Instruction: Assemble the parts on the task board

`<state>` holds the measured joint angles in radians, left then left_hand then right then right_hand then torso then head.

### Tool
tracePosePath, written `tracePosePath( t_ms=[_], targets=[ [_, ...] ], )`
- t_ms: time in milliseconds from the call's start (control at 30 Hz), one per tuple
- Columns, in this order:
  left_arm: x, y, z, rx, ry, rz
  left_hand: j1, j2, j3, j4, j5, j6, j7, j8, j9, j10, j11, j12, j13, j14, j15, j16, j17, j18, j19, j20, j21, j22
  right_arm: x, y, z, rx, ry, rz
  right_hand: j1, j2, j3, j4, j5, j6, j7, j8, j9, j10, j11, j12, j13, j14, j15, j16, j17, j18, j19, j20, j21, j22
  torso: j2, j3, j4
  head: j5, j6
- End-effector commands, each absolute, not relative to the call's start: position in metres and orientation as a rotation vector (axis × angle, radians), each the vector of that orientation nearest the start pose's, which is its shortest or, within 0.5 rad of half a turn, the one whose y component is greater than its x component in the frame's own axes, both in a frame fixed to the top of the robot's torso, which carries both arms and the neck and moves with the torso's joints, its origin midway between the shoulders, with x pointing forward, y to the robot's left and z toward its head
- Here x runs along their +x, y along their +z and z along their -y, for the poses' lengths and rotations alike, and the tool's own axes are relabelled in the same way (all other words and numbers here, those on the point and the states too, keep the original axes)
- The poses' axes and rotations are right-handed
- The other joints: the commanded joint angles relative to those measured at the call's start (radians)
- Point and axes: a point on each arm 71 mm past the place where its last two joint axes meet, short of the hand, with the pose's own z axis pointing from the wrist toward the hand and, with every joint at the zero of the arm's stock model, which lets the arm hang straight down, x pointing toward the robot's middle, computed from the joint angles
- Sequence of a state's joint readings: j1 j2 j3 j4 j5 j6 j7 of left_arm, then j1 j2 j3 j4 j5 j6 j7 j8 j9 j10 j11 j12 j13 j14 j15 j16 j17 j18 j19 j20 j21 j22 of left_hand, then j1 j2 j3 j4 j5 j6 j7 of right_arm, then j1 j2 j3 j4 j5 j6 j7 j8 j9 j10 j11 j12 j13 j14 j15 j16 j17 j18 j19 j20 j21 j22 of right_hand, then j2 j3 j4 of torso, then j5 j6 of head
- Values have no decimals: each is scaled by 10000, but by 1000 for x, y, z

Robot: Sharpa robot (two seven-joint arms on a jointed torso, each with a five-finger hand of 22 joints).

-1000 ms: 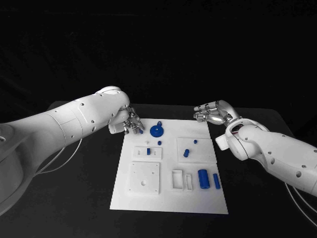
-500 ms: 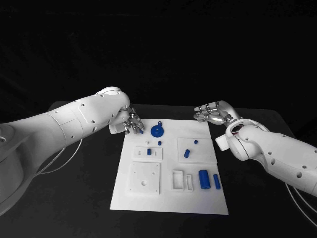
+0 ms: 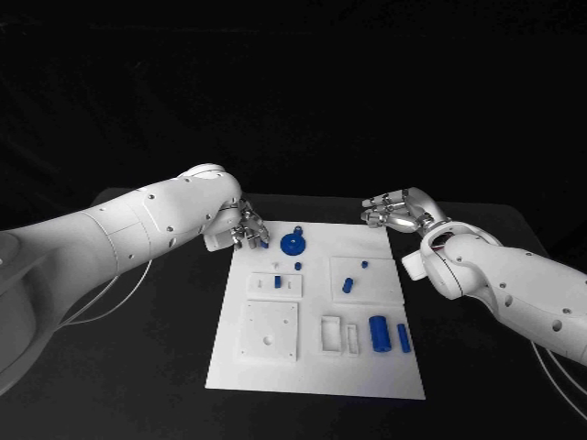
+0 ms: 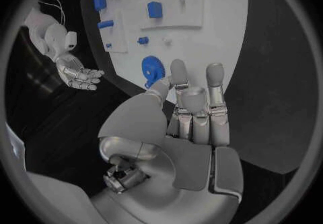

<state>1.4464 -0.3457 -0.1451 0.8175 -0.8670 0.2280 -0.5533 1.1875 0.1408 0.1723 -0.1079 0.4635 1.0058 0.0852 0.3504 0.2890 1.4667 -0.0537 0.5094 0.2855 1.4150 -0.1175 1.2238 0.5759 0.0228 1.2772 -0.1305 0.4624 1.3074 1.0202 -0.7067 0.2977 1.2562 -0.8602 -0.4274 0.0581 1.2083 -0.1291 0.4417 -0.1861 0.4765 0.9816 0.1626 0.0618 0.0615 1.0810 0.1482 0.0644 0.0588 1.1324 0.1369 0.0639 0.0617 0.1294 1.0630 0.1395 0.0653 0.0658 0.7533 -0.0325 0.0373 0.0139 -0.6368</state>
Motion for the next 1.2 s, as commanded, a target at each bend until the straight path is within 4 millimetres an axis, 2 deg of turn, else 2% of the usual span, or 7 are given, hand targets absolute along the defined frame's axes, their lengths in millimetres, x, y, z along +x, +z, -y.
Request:
tracePosePath(
  t_ms=[33,133,467,567,800,967,1200],
  targets=[
    [607,-147,-165,-4157,-2956,-22309,-58,-49,787,-835,87,707,-637,-62,1164,481,-61,53,-15,42,-14,80,-6,183,-76,14,51,206,542,-178,237,6621,9799,-14390,-80,40,-52,-14,59,-23,12,-13,-10,-70,-22,-22,-11,-73,-15,-34,-14,42,-73,4,15,-11,-14,0,18,19,-7],
    [604,-145,-166,-4238,-3097,-22322,-79,-99,815,-882,255,797,-653,-107,1201,485,-77,99,-21,42,-14,93,-8,189,-82,16,74,208,542,-178,238,6629,9781,-14387,-80,40,-52,-14,59,-23,12,-13,-10,-70,-22,-22,-11,-73,-15,-34,-14,42,-73,4,15,-11,-63,7,54,23,-35],
    [583,-139,-167,-4165,-3641,-22571,-174,-191,877,-977,498,1075,-693,-374,1322,491,-104,223,-93,39,-16,134,-38,185,-131,15,168,207,543,-179,240,6668,9718,-14381,-80,40,-52,-14,59,-23,12,-13,-10,-70,-22,-22,-11,-73,-15,-34,-14,42,-73,4,15,-11,-225,22,181,0,-162],
    [576,-140,-168,-4168,-3765,-22638,-229,-254,904,-1017,728,1178,-712,-429,1320,493,-117,284,-100,47,-19,166,-12,193,-136,17,196,209,543,-179,241,6674,9712,-14383,-80,40,-52,-14,59,-23,12,-13,-10,-70,-22,-22,-11,-73,-15,-34,-14,42,-73,4,15,-11,-262,28,201,12,-200],
    [559,-146,-172,-4126,-3820,-22732,-361,-348,1004,-1120,1061,1355,-733,-584,1320,497,-135,406,-167,44,-26,227,-9,228,-163,27,302,207,543,-180,242,6689,9686,-14394,-86,50,-41,-25,69,-36,13,-15,-11,-69,-21,-20,-10,-70,-16,-32,-13,42,-76,5,13,-12,-309,27,218,7,-279],
    [546,-152,-174,-3888,-3749,-22727,-368,-373,1005,-1133,1143,1389,-740,-589,1326,496,-139,418,-177,51,-26,249,13,236,-164,30,320,207,543,-181,242,6703,9664,-14403,-86,50,-41,-25,69,-36,13,-15,-11,-69,-21,-20,-10,-70,-16,-32,-13,42,-76,5,13,-12,-307,31,236,16,-313],
    [534,-164,-176,-3534,-3446,-22777,-379,-396,1013,-1146,1183,1437,-752,-598,1327,496,-148,440,-184,55,-24,270,28,251,-168,43,342,209,543,-182,242,6714,9669,-14430,-91,56,-13,-51,76,-28,13,-15,-11,-67,-22,-22,-11,-70,-16,-32,-13,44,-72,3,13,-12,-289,29,210,79,-344]
  ],
)
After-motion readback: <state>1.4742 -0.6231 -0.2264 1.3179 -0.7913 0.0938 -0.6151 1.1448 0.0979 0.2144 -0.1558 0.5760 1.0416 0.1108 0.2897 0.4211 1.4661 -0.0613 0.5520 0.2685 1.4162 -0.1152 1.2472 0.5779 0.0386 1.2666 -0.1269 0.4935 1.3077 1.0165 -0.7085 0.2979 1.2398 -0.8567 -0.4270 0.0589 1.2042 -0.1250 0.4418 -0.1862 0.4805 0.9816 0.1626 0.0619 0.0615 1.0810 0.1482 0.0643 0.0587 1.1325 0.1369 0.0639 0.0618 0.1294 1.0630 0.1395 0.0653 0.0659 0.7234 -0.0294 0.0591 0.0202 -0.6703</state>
